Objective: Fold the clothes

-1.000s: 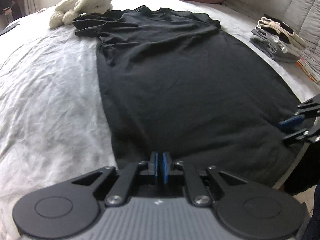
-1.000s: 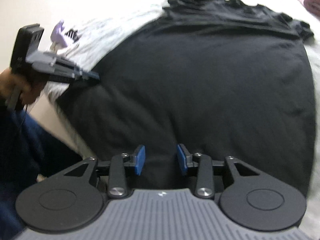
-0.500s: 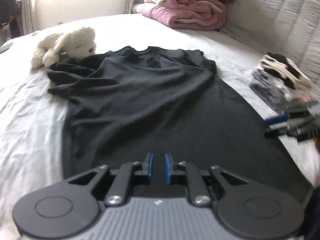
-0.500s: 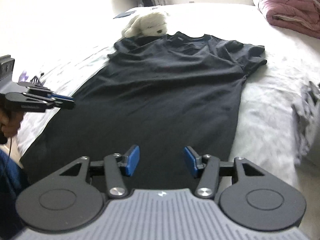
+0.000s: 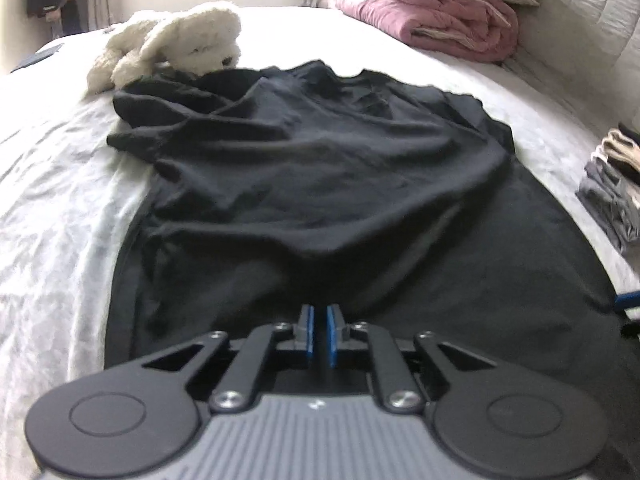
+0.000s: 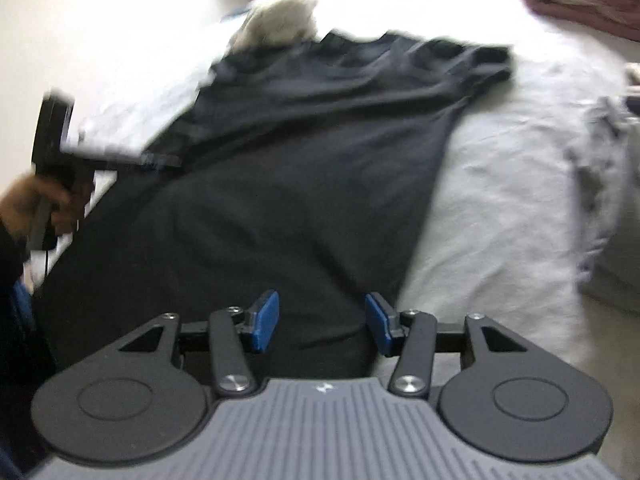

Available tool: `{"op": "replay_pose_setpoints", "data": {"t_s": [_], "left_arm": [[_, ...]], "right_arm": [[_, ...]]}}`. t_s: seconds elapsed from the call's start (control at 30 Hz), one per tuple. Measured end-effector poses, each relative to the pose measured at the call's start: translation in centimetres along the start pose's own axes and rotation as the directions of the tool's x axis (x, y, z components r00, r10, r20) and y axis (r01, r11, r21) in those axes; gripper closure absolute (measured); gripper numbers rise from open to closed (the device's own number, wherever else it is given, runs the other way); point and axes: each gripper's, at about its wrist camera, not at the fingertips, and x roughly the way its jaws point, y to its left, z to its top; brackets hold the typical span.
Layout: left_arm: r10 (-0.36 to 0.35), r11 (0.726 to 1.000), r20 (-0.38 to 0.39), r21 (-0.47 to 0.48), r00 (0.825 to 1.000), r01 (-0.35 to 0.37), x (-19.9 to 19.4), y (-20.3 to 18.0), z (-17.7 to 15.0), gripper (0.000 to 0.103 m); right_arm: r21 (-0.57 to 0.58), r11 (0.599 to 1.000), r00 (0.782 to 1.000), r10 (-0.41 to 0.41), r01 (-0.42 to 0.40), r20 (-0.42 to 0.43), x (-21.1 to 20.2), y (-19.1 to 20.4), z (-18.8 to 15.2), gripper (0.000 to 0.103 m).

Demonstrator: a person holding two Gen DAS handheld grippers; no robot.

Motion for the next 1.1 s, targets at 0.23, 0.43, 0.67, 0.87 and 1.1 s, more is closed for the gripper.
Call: {"op": "replay_pose_setpoints", "data": {"t_s": [0.23,0.43,0.67,0.87,1.1], "left_arm": [[-0.019,0.998,0.066,0.06,0.998,0.015,1.0,-3.2,1.6,0.089],[0.011,1.0,0.098,-0.008,0.995,-0.01,3.0,-1.3,2.8,0.086],[0.073,0.996,0.138,-0.068,0.988,-0.064,4.3,1.6,3.5,0.086],[0.082,0.997,0.164,-0.023,0.983,-0.08,4.7,1.7,2.9,0.086],[0.077,0.997,0.177,-0.042,0.981,-0.071,4.7,2.0,2.7,0.086]], "right_arm": [[0.294,0.956,0.989,-0.043,-0.001,0.143,0.2,-5.7,3.3,0.05],[0.395,0.918,0.979,-0.111,0.036,0.168,2.9,-7.5,5.3,0.071],[0.475,0.878,0.965,-0.176,0.063,0.197,6.2,-9.2,8.0,0.069],[0.504,0.86,0.952,-0.215,0.078,0.22,9.3,-11.7,10.9,0.07],[0.424,0.903,0.959,-0.181,0.074,0.217,10.7,-12.0,12.4,0.094]]}}
